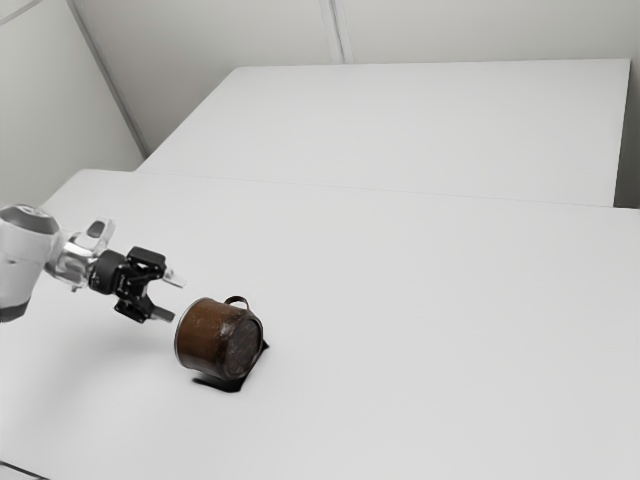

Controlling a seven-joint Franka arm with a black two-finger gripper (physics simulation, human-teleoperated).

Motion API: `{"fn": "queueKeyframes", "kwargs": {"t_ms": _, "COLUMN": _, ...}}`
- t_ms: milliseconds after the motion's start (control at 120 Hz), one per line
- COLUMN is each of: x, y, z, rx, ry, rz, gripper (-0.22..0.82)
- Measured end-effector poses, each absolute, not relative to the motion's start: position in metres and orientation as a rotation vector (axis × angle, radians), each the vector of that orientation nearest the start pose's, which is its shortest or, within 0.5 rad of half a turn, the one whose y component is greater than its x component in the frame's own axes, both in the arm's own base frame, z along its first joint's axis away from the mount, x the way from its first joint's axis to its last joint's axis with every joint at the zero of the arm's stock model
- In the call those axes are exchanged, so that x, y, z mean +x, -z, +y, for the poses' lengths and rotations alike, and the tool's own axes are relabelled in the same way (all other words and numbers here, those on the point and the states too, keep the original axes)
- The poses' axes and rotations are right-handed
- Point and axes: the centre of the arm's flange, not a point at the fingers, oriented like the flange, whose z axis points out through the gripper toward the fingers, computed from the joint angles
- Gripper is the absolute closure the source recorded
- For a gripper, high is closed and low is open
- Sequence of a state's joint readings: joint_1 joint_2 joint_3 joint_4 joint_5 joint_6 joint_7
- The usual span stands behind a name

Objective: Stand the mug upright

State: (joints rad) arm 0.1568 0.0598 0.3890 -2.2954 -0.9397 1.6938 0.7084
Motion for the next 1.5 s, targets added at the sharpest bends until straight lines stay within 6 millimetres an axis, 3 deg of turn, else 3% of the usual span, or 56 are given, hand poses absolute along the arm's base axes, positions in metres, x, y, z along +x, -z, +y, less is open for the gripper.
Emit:
{"fn": "queueKeyframes", "kwargs": {"t_ms": 292, "x": 0.425, "y": -0.300, "z": 0.153, "rx": 2.002, "ry": -0.112, "rz": 0.210, "gripper": 0.00}}
{"fn": "queueKeyframes", "kwargs": {"t_ms": 475, "x": 0.427, "y": -0.292, "z": 0.127, "rx": 1.994, "ry": -0.124, "rz": 0.112, "gripper": 0.01}}
{"fn": "queueKeyframes", "kwargs": {"t_ms": 708, "x": 0.427, "y": -0.290, "z": 0.125, "rx": 2.005, "ry": -0.168, "rz": 0.062, "gripper": 0.54}}
{"fn": "queueKeyframes", "kwargs": {"t_ms": 933, "x": 0.435, "y": -0.304, "z": 0.122, "rx": 1.954, "ry": -0.236, "rz": 0.026, "gripper": 0.71}}
{"fn": "queueKeyframes", "kwargs": {"t_ms": 1067, "x": 0.451, "y": -0.327, "z": 0.116, "rx": 1.933, "ry": -0.293, "rz": -0.036, "gripper": 0.75}}
{"fn": "queueKeyframes", "kwargs": {"t_ms": 1192, "x": 0.504, "y": -0.411, "z": 0.116, "rx": 2.053, "ry": -0.385, "rz": -0.284, "gripper": 0.76}}
{"fn": "queueKeyframes", "kwargs": {"t_ms": 1250, "x": 0.519, "y": -0.436, "z": 0.112, "rx": 2.154, "ry": -0.364, "rz": -0.406, "gripper": 0.77}}
{"fn": "queueKeyframes", "kwargs": {"t_ms": 1383, "x": 0.540, "y": -0.457, "z": 0.090, "rx": 2.419, "ry": -0.225, "rz": -0.652, "gripper": 0.77}}
{"fn": "queueKeyframes", "kwargs": {"t_ms": 1500, "x": 0.556, "y": -0.461, "z": 0.049, "rx": 2.646, "ry": -0.123, "rz": -0.889, "gripper": 0.78}}
